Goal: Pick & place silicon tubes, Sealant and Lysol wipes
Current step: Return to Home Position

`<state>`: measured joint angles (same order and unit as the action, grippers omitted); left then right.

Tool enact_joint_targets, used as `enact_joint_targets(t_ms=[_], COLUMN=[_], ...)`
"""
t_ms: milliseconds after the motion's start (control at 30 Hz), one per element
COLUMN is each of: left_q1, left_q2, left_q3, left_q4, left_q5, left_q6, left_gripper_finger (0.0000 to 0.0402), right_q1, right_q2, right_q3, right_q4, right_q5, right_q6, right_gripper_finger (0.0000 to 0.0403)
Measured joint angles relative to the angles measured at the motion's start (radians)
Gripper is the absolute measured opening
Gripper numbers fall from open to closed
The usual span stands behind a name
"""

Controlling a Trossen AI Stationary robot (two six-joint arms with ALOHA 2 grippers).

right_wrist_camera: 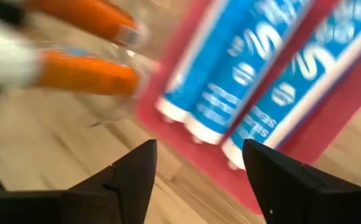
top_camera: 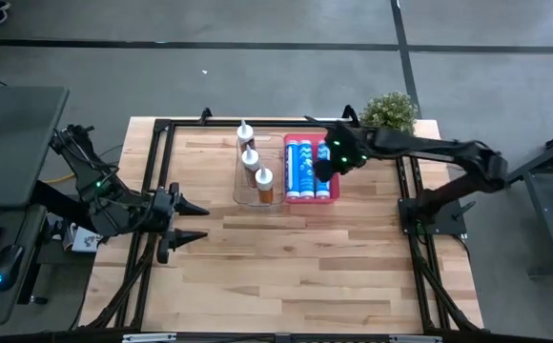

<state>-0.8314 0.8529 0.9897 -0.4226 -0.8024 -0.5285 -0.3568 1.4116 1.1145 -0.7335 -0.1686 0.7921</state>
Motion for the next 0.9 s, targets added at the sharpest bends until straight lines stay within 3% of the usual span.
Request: enact_joint_targets(t_ms=[233,400,500,600,733,900], left_q1=[0.000,0.000,0.000,0.000,0.000,0.013], left_q2=[-0.023,-0.027,-0.028,-0.027,-0.027,-0.080], left_q3=[0.000,0.000,0.000,0.000,0.000,-0.003], left_q4=[-0.024,-0.061,-0.057,-0.057,-0.060,-0.081], left_q5=[-0.007,-0.068,-0.073,-0.073,-0.121,-0.176], left_q6=[0.026,0.028,0.048,0.082,0.138,0.152], left_gripper_finger=[0.0259,0.0245,0.0207,0.0141,0.0025,0.0006], right_q1=[0.215,0.407,0.520,0.607,0.692,0.788], right_q2=[-0.222,-0.319,-0.343,-0.354,-0.353,-0.358], right_q3=[0.000,0.000,0.000,0.000,-0.001,-0.001], right_q4=[0.052,0.069,0.067,0.066,0.065,0.056], right_q5=[0.222,0.393,0.493,0.549,0.588,0.720], right_q6=[-0.061,-0.091,-0.100,-0.136,-0.155,-0.147], right_gripper_finger=[0.0183,0.0116,0.0067,0.0016,0.0008,0.0003])
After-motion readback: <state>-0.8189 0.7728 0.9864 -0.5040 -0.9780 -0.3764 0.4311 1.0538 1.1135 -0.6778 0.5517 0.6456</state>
